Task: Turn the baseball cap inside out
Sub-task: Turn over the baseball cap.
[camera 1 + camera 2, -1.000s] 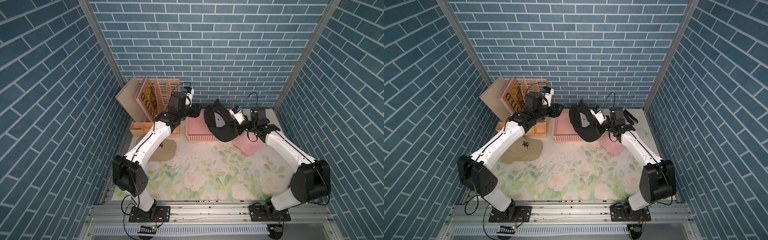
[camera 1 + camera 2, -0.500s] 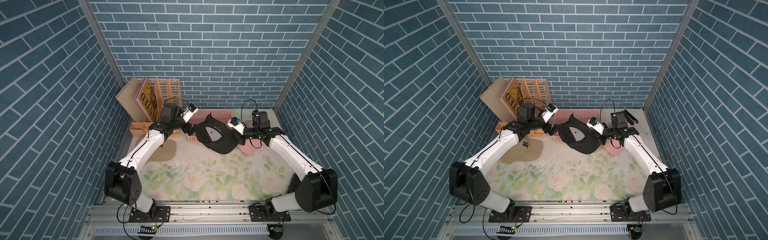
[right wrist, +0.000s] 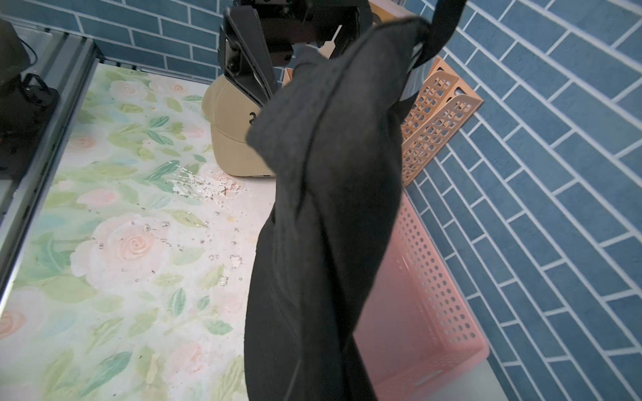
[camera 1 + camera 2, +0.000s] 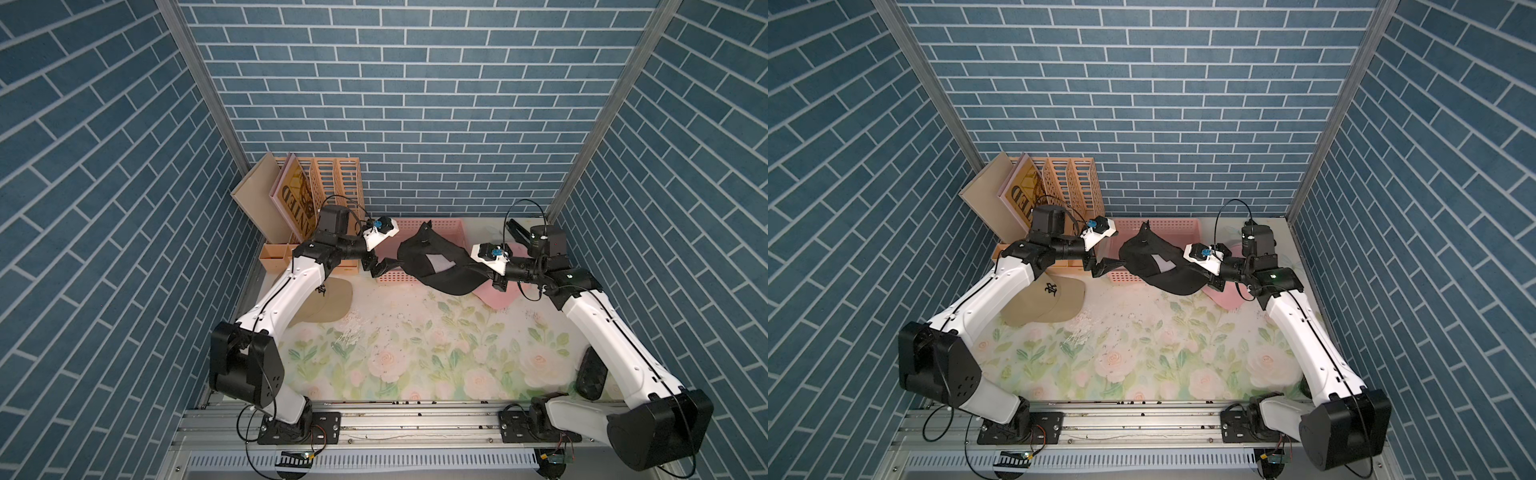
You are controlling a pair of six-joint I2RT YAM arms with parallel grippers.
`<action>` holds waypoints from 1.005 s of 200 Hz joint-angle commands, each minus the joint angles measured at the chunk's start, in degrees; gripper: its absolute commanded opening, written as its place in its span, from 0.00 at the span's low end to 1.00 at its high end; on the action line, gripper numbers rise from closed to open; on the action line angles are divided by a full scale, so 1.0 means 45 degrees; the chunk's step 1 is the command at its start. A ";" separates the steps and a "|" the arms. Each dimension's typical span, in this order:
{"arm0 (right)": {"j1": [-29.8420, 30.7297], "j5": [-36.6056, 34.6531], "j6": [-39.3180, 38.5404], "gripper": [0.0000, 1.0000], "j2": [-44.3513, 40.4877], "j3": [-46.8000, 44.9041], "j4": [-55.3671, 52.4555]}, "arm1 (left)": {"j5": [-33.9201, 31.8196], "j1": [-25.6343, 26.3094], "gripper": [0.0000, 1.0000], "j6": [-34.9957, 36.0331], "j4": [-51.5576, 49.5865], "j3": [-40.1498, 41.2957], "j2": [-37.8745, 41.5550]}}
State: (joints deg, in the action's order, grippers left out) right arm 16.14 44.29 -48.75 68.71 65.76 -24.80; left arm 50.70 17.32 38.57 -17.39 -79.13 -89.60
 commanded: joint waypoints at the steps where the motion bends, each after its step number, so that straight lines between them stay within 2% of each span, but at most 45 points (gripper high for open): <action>1: 0.0446 -0.1038 -0.0396 0.00 -0.0229 -0.0276 0.0281 | 0.1423 0.0028 1.00 0.1455 -0.0787 -0.1271 -0.0273; 25: 0.1467 -0.3162 -0.0578 0.00 0.0004 -0.0300 0.0158 | 0.2642 0.0328 1.00 0.1864 -0.1285 -0.1923 -0.0537; 43: 0.1890 -0.4164 -0.0705 0.00 0.0174 -0.0384 0.0292 | 0.2788 0.0891 1.00 0.1863 -0.0702 -0.1369 -0.0414; 61: 0.2149 -0.4686 -0.0871 0.00 0.0257 -0.0491 0.0442 | 0.2163 0.1285 1.00 0.2328 -0.0492 -0.0729 -0.0336; 91: 0.2735 -0.6214 -0.1216 0.00 0.0435 -0.0693 0.0186 | 0.1671 0.1161 1.00 0.4292 -0.2842 -0.1580 -0.0952; 116: 0.2839 -0.7021 -0.1387 0.00 0.0214 -0.1280 0.0564 | 0.1796 0.0755 1.00 0.4611 -0.3003 -0.1758 -0.0882; 138: 0.3122 -0.7645 -0.1579 0.00 0.0046 -0.1471 0.0593 | 0.0762 0.0702 0.99 0.4516 -0.2207 -0.1383 -0.0936; 160: 0.3960 -0.9275 -0.2014 0.00 0.0160 -0.1538 0.0311 | 0.0080 0.0721 1.00 0.4809 -0.2543 -0.1625 -0.1623; 179: 0.4294 -0.9248 -0.2023 0.00 0.0106 -0.1465 0.0308 | -0.0015 0.0990 1.00 0.5343 -0.3126 -0.1886 -0.2197; 201: 0.4762 -0.8965 -0.2025 0.00 0.0139 -0.1155 0.0258 | -0.0848 0.1505 1.00 0.5512 -0.2822 -0.1831 -0.2490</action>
State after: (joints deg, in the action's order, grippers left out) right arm 35.68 5.19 -56.51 70.28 58.96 -24.01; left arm 50.78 21.76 60.84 -28.64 -86.72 -99.42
